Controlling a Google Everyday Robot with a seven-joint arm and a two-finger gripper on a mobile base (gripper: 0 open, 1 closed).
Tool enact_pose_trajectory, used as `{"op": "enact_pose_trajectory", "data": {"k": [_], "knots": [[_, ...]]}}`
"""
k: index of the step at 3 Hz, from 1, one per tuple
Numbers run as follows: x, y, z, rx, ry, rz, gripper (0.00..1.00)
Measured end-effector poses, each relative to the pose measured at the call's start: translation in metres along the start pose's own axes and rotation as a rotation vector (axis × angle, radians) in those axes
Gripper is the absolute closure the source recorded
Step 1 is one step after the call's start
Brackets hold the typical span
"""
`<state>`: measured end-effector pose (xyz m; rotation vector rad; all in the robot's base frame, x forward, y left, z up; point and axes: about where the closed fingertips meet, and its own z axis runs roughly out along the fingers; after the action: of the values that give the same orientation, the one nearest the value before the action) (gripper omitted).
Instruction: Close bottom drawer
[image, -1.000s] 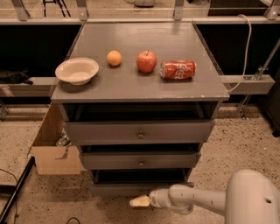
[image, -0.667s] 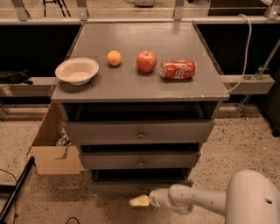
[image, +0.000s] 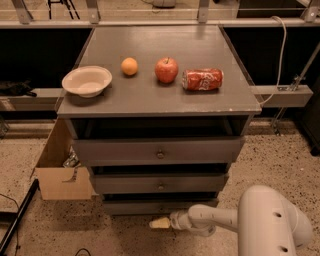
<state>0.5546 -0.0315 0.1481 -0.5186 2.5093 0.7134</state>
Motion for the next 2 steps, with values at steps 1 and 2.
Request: {"op": "enact_pose_trajectory", "data": {"k": [1, 2], "knots": [[-0.005, 0.003, 0.004, 0.000, 0.003, 0.000, 0.00], [-0.020, -0.002, 0.017, 0.026, 0.000, 0.009, 0.00]]}}
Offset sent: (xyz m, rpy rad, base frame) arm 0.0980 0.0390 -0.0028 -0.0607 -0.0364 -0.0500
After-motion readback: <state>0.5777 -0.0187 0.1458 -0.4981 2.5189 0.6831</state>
